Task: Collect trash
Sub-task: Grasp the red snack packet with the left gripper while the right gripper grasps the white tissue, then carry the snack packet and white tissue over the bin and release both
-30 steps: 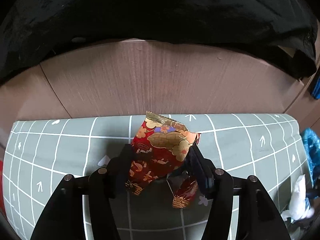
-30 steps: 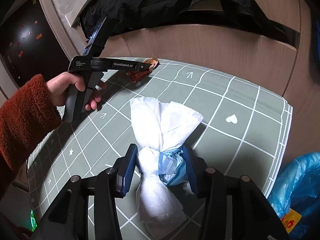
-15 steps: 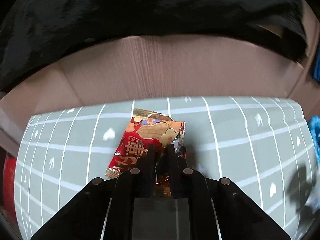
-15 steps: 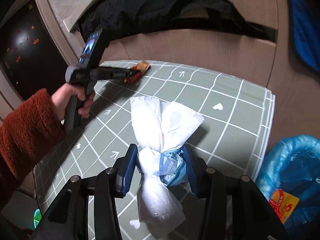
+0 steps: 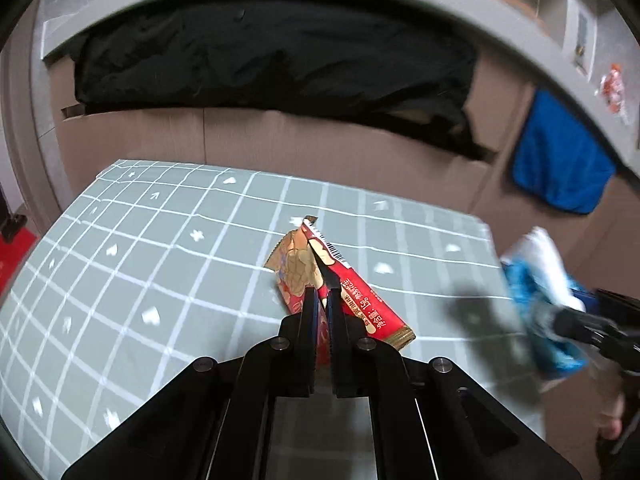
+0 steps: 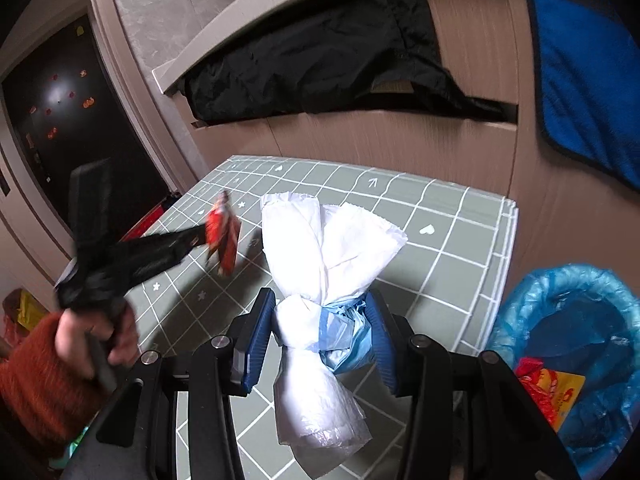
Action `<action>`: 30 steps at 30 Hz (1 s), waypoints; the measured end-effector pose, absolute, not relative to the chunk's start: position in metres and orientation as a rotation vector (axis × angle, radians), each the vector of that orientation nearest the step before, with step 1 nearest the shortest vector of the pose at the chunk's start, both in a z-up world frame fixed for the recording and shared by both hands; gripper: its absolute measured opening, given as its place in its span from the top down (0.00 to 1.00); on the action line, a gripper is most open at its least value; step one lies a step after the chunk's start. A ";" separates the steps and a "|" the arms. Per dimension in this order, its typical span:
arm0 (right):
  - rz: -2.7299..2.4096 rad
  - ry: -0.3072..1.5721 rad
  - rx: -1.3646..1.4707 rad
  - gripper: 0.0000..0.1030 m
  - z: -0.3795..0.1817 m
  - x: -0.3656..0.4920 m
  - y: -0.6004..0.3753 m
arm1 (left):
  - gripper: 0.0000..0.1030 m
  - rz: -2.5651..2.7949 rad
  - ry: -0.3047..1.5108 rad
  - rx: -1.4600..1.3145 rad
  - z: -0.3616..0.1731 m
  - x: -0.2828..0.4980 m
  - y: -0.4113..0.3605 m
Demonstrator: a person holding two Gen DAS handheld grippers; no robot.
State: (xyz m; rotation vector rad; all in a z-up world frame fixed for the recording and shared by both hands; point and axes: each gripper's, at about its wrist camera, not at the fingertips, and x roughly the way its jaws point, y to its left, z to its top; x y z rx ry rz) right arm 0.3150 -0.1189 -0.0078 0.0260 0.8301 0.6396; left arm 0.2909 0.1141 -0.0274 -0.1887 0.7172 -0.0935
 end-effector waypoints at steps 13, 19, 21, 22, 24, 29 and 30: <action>0.589 0.719 0.029 0.58 0.031 0.292 -0.152 | 0.96 -0.180 0.581 -0.223 0.038 0.243 0.076; 0.518 0.654 0.026 0.58 0.051 0.288 -0.187 | 0.96 -0.267 0.573 -0.198 0.047 0.242 0.024; 0.491 0.638 0.022 0.58 0.055 0.285 -0.202 | 0.96 -0.294 0.582 -0.182 0.047 0.246 0.003; 0.472 0.631 0.017 0.58 0.056 0.282 -0.211 | 0.96 -0.307 0.586 -0.174 0.048 0.249 -0.006; 0.440 0.624 0.011 0.58 0.056 0.278 -0.227 | 0.96 -0.345 0.594 -0.157 0.049 0.255 -0.030; 0.342 0.612 0.020 0.58 0.054 0.268 -0.276 | 0.96 -0.430 0.616 -0.125 0.048 0.270 -0.083; 0.330 0.615 0.028 0.58 0.053 0.268 -0.284 | 0.96 -0.441 0.620 -0.117 0.047 0.272 -0.091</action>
